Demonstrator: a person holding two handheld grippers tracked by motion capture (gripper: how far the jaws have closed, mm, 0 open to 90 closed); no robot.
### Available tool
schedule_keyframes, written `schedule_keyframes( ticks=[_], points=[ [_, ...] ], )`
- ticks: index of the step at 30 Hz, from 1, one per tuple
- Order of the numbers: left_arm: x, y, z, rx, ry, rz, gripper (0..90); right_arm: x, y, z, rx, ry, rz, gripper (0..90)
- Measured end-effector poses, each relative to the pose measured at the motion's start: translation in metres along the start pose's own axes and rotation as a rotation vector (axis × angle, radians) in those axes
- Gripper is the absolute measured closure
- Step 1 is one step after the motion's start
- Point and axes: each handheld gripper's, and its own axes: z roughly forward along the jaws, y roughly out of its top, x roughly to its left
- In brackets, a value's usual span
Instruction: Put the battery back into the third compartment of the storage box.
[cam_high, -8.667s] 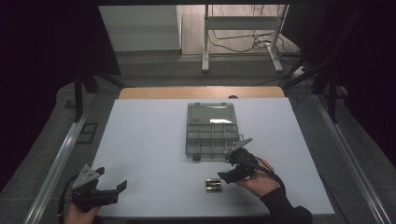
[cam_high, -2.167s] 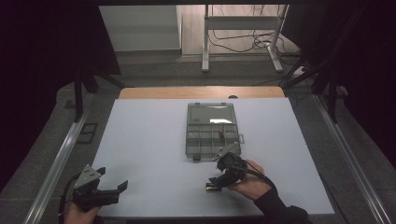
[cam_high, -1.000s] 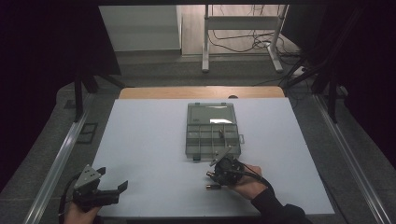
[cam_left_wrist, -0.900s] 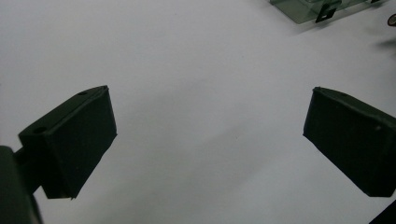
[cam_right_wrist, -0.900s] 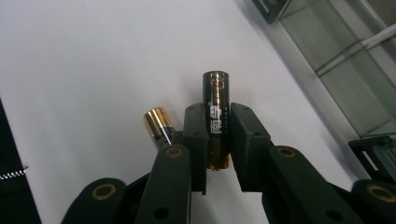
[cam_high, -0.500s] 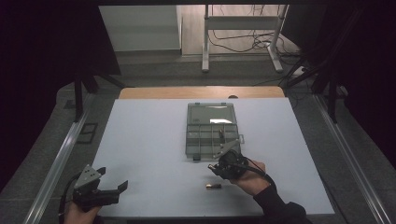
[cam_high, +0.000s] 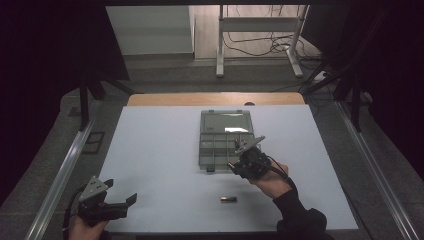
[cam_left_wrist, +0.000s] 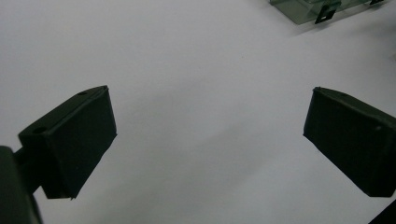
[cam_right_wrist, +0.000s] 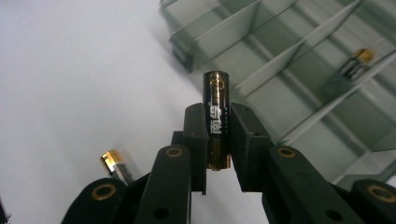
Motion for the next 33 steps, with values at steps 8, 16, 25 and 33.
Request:
schedule_keyframes(
  ticks=[8, 16, 25, 33],
  points=[
    [0.0, 0.0, 0.0, 0.001, 0.0, -0.001, 2.3, -0.019, 0.014, -0.002, -0.015, -0.039, 0.043, 76.9],
    [0.0, 0.0, 0.0, 0.001, 0.001, 0.001, 2.0, -0.035, 0.023, 0.002, -0.017, -0.064, 0.085, 76.9],
    [0.0, 0.0, 0.0, 0.001, 0.003, 0.0, 1.9, -0.051, 0.035, 0.006, -0.018, -0.099, 0.126, 76.9],
    [-0.001, 0.001, 0.001, 0.007, 0.012, 0.002, 1.9, -0.063, 0.044, 0.016, -0.012, -0.117, 0.162, 76.9]
  ],
)
